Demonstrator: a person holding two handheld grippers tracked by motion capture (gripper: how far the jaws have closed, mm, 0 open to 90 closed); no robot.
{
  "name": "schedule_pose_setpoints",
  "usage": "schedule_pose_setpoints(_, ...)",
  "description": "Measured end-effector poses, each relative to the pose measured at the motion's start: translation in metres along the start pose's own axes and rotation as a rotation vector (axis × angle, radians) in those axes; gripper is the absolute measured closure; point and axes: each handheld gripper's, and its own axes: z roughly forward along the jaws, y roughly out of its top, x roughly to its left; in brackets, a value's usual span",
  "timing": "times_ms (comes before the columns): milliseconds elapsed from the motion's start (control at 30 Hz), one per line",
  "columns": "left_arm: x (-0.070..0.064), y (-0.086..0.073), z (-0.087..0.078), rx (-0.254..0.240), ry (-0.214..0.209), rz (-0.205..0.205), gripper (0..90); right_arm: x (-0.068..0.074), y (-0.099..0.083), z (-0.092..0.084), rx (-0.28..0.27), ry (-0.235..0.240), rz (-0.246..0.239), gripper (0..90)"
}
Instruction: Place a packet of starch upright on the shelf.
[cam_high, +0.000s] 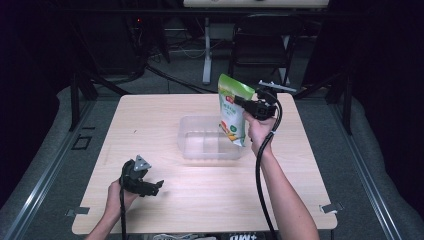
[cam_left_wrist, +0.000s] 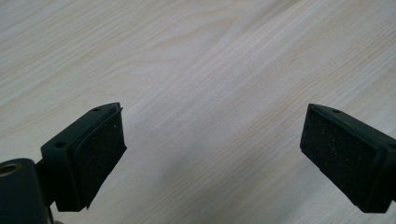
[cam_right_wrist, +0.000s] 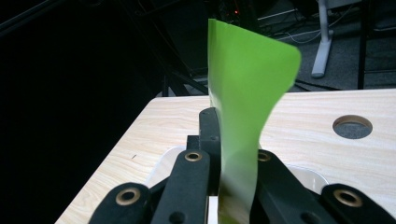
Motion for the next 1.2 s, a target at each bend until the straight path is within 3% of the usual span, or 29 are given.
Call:
schedule_pose_setpoints(133,0.000,0.000,0.000,-0.001,0.001,-0.002,6.2,-0.003,-0.006,0.011,0.016,-0.023,-0.007,90.0)
schedule_pose_setpoints(633,0.001,0.000,0.000,0.000,-0.001,-0.001,6.2,-0.018,-0.032,0.032,0.057,-0.019,-0.020,90.0)
schedule_pose_setpoints(833,0.000,0.000,-0.001,-0.001,0.000,-0.001,6.2,-0.016,-0.036,0.031,0.073,-0.011,-0.058,90.0)
schedule_pose_setpoints(1200,0.000,0.000,-0.001,0.000,-0.005,0.002,6.2,-0.015,-0.048,0.025,0.117,-0.044,-0.160,89.8)
